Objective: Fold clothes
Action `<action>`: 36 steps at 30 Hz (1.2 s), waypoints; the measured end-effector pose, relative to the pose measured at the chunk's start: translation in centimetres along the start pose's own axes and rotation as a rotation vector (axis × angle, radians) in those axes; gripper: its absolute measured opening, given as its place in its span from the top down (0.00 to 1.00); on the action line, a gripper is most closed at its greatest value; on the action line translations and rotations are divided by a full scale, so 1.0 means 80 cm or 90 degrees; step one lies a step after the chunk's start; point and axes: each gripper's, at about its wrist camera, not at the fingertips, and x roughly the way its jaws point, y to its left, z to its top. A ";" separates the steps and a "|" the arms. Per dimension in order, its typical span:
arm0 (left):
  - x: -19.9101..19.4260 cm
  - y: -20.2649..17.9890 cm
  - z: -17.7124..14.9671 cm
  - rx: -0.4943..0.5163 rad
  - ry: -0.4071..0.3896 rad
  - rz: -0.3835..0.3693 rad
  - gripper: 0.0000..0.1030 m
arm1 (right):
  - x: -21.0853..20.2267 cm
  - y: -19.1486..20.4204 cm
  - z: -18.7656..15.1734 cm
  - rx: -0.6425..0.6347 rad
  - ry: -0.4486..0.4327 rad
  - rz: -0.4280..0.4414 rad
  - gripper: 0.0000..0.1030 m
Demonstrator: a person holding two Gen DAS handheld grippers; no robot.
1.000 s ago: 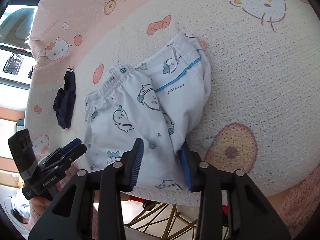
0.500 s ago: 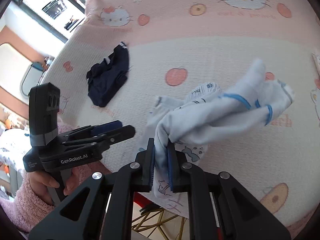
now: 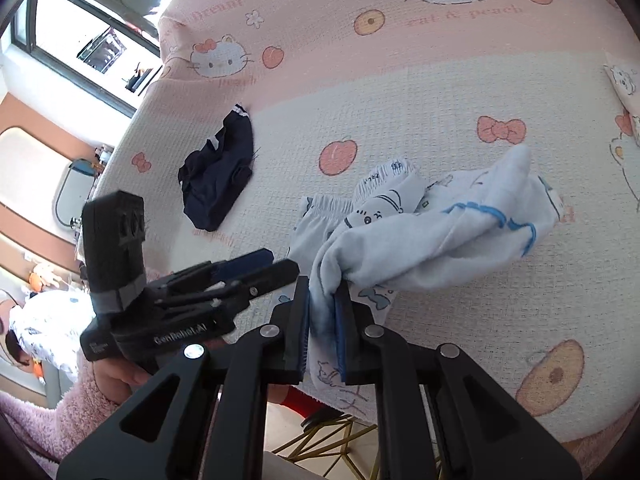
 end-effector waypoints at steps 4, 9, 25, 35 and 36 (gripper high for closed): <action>-0.018 0.028 0.004 -0.072 -0.012 -0.068 0.45 | 0.033 0.040 0.006 -0.090 0.049 0.024 0.88; -0.011 0.045 -0.006 -0.107 0.028 -0.108 0.45 | 0.095 0.067 0.001 -0.131 0.126 0.041 0.84; -0.021 -0.018 -0.001 0.045 0.068 -0.115 0.45 | 0.088 0.042 -0.008 -0.075 0.130 0.063 0.48; 0.016 0.024 -0.006 -0.023 0.087 0.054 0.45 | 0.065 0.042 -0.030 -0.108 0.145 0.015 0.49; 0.010 0.028 -0.004 -0.028 0.072 0.070 0.45 | 0.056 0.037 -0.030 -0.102 0.134 0.005 0.49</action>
